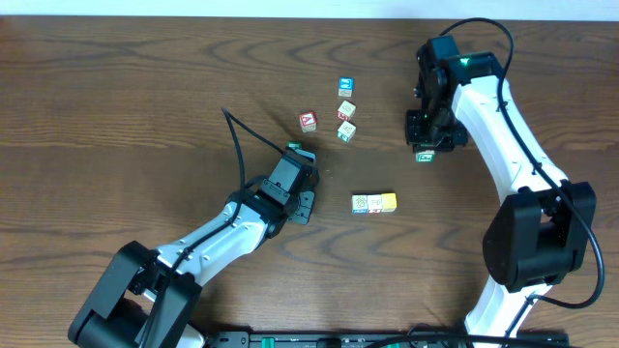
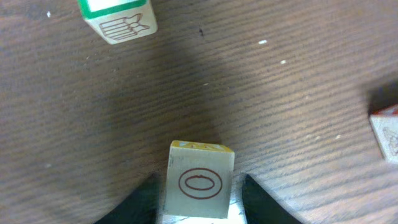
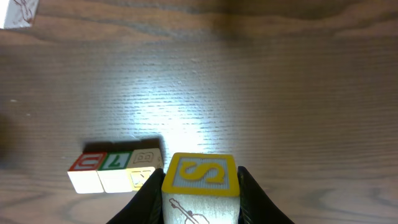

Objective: Lift 5 blocks

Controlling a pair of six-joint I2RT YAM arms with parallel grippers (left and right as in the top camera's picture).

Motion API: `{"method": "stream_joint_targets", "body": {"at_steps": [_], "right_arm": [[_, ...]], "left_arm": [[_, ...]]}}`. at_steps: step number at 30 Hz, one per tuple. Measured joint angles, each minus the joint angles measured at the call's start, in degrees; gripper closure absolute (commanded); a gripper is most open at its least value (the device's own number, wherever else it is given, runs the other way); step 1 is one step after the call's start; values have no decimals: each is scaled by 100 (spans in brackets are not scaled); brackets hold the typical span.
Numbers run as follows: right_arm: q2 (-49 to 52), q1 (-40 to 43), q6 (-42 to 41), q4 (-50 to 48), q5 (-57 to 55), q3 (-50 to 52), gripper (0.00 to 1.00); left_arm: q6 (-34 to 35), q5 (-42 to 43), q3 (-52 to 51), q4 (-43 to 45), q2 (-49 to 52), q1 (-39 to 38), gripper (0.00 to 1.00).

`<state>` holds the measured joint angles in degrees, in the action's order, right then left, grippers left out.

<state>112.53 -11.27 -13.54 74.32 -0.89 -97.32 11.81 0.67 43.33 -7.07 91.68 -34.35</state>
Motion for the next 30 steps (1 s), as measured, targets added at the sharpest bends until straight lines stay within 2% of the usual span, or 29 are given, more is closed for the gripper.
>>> {"method": "stream_joint_targets", "body": {"at_steps": [4,13,14,16,22,30], "right_arm": [[0,0,28,-24,2,245,99],[2,2,42,-391,79,1215,99],[2,2,42,-398,94,1266,99],[2,0,42,-417,131,1327,99],[2,0,42,-470,201,1427,99],[2,-4,39,-820,361,2055,99]], "left_arm": [[-44,0,0,2,0,0,77],[-26,-22,20,-2,-4,0,81],[-26,-22,20,-2,-4,0,85],[-26,-22,20,-4,-4,0,87],[59,-24,37,-76,-4,-7,89],[612,-94,52,-151,-4,-203,89]]}}
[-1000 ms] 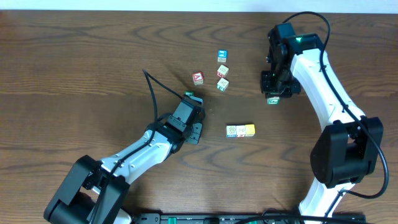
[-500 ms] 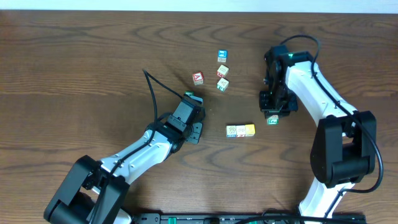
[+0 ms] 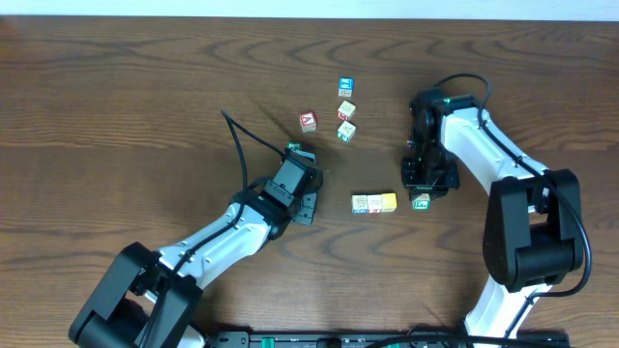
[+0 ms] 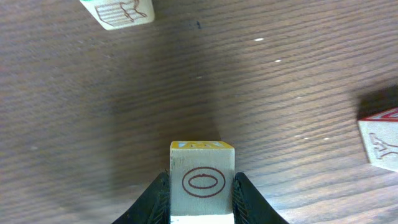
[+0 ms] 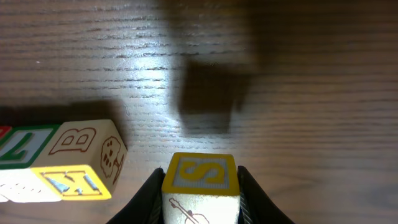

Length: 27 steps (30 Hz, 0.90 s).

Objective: Lift 5 blocks

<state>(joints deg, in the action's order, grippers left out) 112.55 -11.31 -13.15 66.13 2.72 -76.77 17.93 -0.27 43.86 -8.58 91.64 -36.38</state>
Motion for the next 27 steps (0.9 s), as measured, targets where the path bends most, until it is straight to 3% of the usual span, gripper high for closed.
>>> {"method": "stream_joint_targets", "body": {"at_steps": [11,27], "right_arm": [[0,-229,48,-463,33,39,99],[-98,-280,149,-1027,35,494,99]], "left_arm": [[804,-11,9,-2,-2,-424,89],[1799,328,15,94,-2,-435,89]]}}
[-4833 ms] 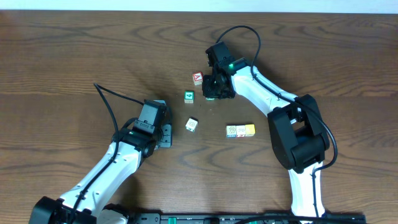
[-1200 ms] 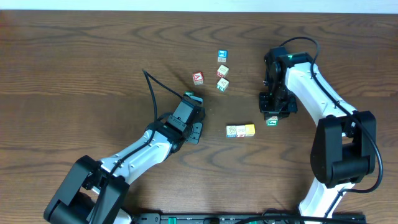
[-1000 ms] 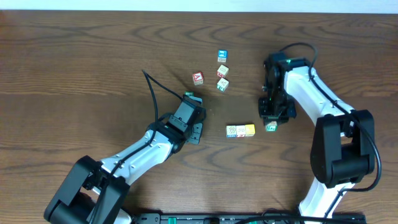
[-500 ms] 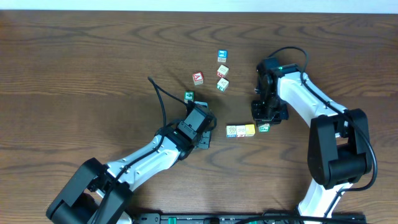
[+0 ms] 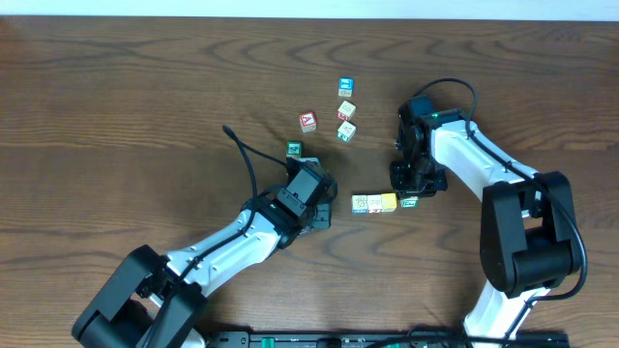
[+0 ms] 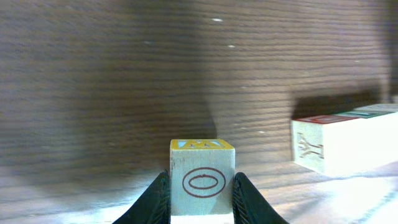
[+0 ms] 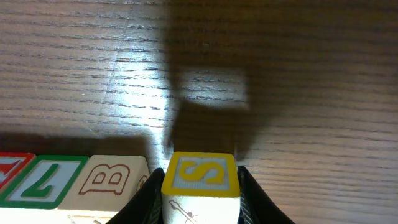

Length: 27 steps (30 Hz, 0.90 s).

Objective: Lift 5 blocks

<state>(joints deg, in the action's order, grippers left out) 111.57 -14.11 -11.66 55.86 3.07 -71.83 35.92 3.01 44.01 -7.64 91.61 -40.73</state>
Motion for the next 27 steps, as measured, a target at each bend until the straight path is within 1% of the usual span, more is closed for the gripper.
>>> {"method": "stream_joint_targets", "body": {"at_steps": [8,15,17,20,27], "right_arm": [[0,0,9,-9,0,2,99],[0,0,15,-9,11,2,99],[0,0,15,-9,13,2,99],[0,0,15,-4,13,2,99],[0,0,15,0,13,2,99]], "left_arm": [[205,442,0,142,0,0,89],[330,485,0,339,0,-70,88],[332,483,0,455,0,-151,85],[332,481,0,619,0,-273,84],[332,413,0,551,2,-367,83]]}}
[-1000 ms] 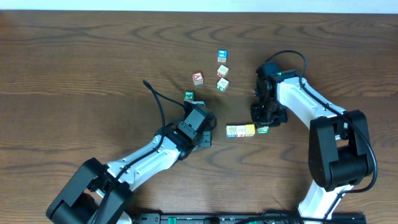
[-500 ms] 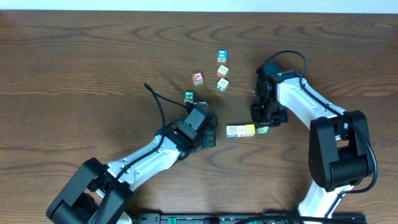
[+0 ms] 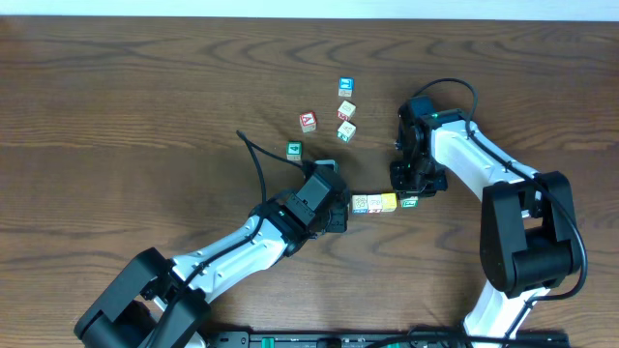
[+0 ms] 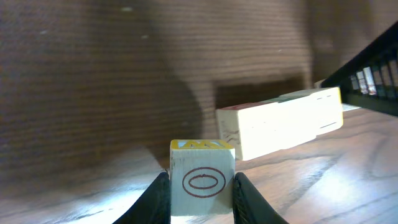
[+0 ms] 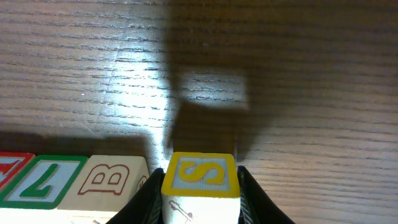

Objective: Lift 5 blocks

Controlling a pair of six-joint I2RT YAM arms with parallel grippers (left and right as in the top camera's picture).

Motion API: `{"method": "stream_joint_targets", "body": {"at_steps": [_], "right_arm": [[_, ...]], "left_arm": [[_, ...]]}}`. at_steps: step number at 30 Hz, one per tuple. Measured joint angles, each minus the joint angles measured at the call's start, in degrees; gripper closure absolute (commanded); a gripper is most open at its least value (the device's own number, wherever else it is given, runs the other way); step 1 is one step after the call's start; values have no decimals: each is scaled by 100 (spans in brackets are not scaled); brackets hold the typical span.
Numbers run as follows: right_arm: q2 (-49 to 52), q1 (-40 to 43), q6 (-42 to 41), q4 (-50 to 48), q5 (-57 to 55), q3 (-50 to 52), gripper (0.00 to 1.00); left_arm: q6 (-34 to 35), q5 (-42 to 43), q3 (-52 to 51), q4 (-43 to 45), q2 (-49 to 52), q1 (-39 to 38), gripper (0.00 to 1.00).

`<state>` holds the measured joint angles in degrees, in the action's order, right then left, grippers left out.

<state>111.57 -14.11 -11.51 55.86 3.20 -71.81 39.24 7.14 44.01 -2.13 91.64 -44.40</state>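
Observation:
A row of three blocks (image 3: 373, 203) lies mid-table; the right wrist view shows them as 7 (image 5: 43, 180) and B (image 5: 112, 180) faces. My left gripper (image 4: 202, 199) is shut on a block with a red oval (image 4: 202, 182), just left of the row's end (image 4: 280, 124). My right gripper (image 5: 200, 199) is shut on the yellow S block (image 5: 200, 174), at the right end of the row, beside the B block. Overhead, the left gripper (image 3: 334, 211) and the right gripper (image 3: 411, 193) flank the row.
Several loose blocks lie farther back: a green one (image 3: 293, 150), a red one (image 3: 308, 121), and three more (image 3: 345, 108) in a short column. A black cable (image 3: 256, 164) arcs over the left arm.
My left gripper with the oval block has moved right, close to the left end of the row. The right gripper with the S block has not moved.
At first both grippers held their blocks away from the row, the right far back. The right one then came beside the row's right end and stayed. The left one has come step by step rightward to the row's left end.

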Motion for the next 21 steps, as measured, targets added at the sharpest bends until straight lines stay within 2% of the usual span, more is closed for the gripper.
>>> {"method": "stream_joint_targets", "body": {"at_steps": [1,5,9,20,21], "right_arm": [[0,0,2,0,0,0,99],[0,0,0,0,0,0,99],[0,0,2,0,0,0,99],[0,0,0,2,0,0,99],[0,0,0,2,0,0,95]], "left_arm": [[0,-13,0,-46,0,-2,77],[-2,-68,0,-83,11,-2,71],[17,-111,0,-83,11,-2,61],[22,-114,0,-83,11,-2,59],[20,-114,0,-81,11,-2,58]]}}
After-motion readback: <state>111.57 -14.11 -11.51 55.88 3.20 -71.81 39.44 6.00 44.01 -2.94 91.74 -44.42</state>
